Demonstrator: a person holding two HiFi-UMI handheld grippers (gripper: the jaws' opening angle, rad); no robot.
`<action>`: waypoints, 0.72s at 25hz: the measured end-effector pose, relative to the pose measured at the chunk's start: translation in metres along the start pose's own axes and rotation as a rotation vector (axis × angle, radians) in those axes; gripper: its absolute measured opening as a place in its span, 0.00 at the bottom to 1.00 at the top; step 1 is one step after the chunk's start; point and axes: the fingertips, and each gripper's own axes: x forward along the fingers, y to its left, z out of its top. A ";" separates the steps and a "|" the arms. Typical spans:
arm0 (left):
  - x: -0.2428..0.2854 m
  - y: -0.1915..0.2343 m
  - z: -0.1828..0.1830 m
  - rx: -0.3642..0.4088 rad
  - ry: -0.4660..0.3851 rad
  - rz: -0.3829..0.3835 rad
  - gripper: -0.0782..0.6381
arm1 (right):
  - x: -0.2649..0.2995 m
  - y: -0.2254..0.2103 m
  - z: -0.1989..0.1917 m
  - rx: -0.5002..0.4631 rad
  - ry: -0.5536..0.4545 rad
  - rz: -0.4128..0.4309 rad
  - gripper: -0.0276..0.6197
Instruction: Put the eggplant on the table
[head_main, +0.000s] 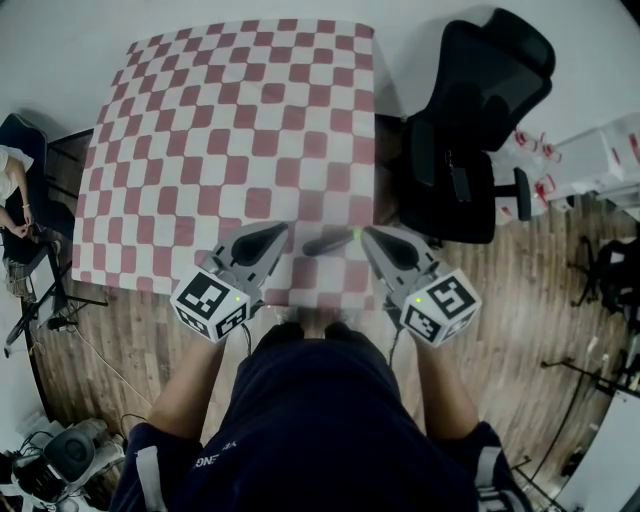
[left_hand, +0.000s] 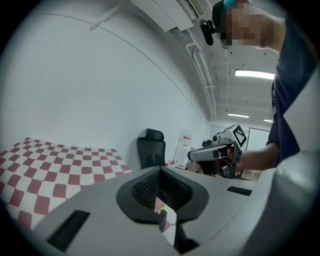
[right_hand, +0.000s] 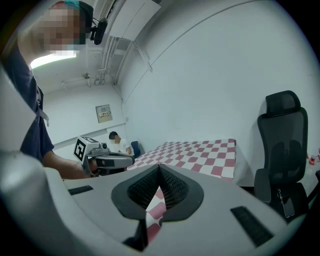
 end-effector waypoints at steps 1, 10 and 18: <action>0.000 -0.001 -0.001 -0.004 0.002 -0.001 0.15 | -0.001 0.001 -0.001 0.000 0.004 0.002 0.07; -0.007 -0.011 -0.010 -0.023 0.004 -0.006 0.14 | -0.001 0.010 -0.015 -0.010 0.031 0.019 0.07; -0.010 -0.011 -0.013 -0.017 0.010 0.001 0.14 | 0.002 0.011 -0.024 -0.006 0.062 0.027 0.07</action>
